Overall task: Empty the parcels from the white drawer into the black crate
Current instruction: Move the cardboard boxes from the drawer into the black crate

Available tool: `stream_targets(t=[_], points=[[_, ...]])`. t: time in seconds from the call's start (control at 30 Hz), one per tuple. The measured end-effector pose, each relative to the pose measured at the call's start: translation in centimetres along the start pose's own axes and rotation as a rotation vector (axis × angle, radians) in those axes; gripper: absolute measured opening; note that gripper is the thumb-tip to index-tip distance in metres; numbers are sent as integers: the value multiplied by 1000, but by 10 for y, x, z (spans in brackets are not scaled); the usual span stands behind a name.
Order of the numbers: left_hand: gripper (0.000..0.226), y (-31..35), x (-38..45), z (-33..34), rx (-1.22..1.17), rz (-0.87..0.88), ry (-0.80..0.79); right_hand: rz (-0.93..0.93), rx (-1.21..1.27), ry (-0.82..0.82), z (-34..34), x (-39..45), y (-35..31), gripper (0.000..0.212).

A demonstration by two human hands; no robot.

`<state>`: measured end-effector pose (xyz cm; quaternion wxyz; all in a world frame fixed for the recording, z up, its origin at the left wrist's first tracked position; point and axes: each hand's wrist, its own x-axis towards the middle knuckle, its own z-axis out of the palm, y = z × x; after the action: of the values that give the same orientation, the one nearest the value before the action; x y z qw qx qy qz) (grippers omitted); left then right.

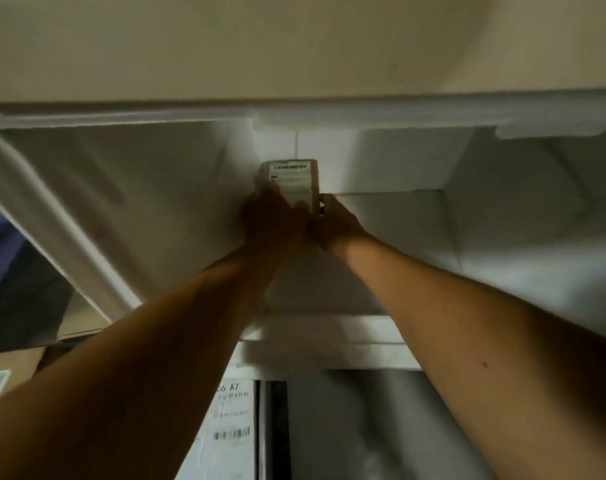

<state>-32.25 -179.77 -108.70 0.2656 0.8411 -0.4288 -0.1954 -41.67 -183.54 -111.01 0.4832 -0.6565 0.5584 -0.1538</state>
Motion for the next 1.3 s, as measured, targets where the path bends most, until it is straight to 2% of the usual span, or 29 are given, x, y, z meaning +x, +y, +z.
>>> stream_targets(t=[0.1,0.17,0.23,0.3,0.33,0.4,0.47,0.57,0.7,0.73,0.83,0.97,1.03,1.13,1.3], points=[[50,3,-1,5,-224,-174,49,116,347,58,2,3,3,39],[47,0,-7,0,-372,-287,-13,161,471,102,-10,-11,7,17],[36,1,-22,-10,-553,-293,-110,205,556,82,-22,-29,9,19],[12,8,-45,-25,-720,-299,-156,209,586,55,-31,-51,4,23],[8,12,-57,-33,-789,-284,-183,196,595,58,-35,-63,-2,23],[26,17,-80,-49,-847,-252,-223,151,627,68,-42,-89,-14,20],[35,19,-104,-68,-848,-274,-259,117,639,57,-48,-119,-24,22],[31,18,-143,-97,-825,-272,-314,128,631,-5,-60,-167,-34,27],[49,23,-197,-135,-747,-183,-384,158,585,-62,-79,-226,-49,23],[49,24,-208,-145,-711,-150,-397,152,592,-91,-84,-239,-52,23],[20,32,-240,-179,-640,-71,-373,121,611,-174,-98,-273,-64,24],[19,37,-271,-221,-555,6,-402,112,582,-285,-110,-305,-86,37],[25,34,-279,-236,-546,18,-406,108,531,-344,-114,-318,-94,39],[50,25,-286,-242,-583,12,-449,92,493,-382,-117,-328,-97,43],[68,10,-291,-237,-593,64,-424,84,528,-328,-102,-333,-92,44]])
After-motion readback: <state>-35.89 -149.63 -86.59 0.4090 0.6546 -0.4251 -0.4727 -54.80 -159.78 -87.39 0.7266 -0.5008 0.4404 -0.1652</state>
